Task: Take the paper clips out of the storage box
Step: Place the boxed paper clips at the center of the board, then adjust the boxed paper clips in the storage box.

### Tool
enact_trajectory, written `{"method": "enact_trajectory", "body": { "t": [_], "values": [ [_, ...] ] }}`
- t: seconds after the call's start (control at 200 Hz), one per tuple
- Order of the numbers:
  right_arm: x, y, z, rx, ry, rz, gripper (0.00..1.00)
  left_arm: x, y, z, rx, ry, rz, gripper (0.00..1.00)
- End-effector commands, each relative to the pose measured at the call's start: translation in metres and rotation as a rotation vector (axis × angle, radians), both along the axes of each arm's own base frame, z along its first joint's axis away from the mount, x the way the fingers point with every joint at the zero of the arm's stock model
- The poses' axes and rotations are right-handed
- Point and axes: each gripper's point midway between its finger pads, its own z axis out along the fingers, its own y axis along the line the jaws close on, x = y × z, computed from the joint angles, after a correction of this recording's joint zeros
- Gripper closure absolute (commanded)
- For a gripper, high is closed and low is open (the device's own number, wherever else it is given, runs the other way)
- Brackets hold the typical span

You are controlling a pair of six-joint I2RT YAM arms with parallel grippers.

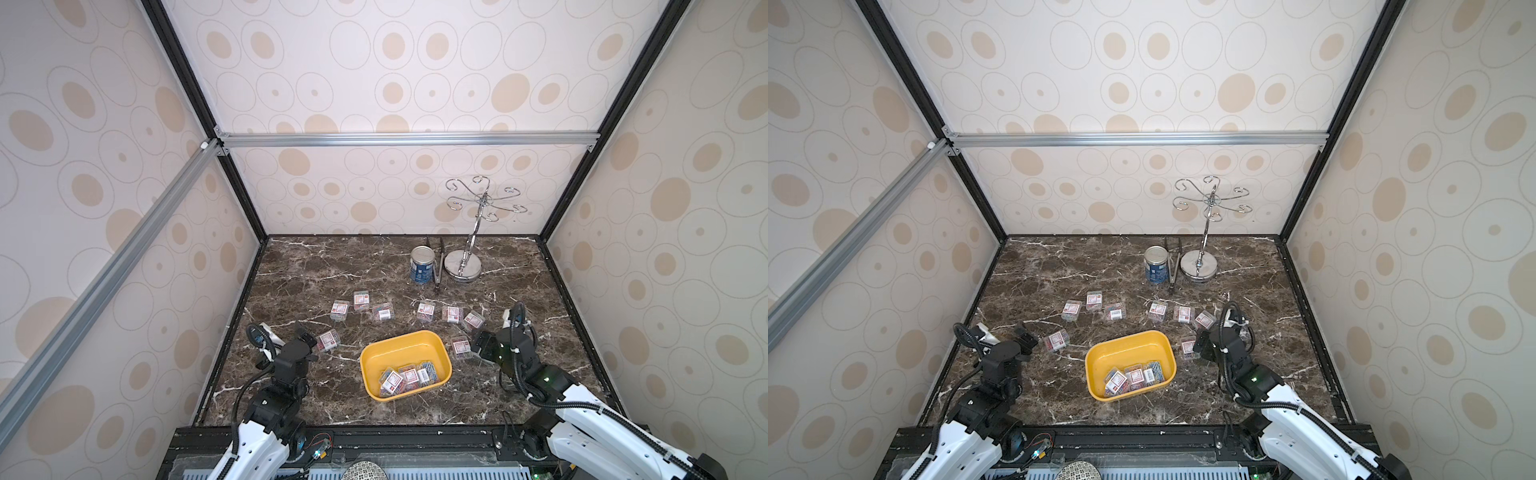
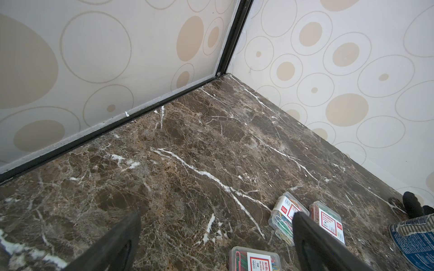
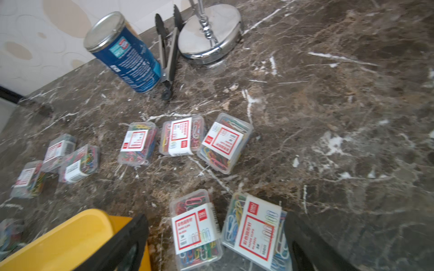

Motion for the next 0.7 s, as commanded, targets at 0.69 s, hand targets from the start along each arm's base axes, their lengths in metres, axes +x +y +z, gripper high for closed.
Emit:
{"method": "enact_trajectory", "body": {
  "t": [0.69],
  "values": [
    [-0.016, 0.175, 0.014, -0.204, -0.042, 0.474, 0.15, 0.023, -0.049, 0.005, -0.005, 0.007, -0.300, 0.06]
  ]
}}
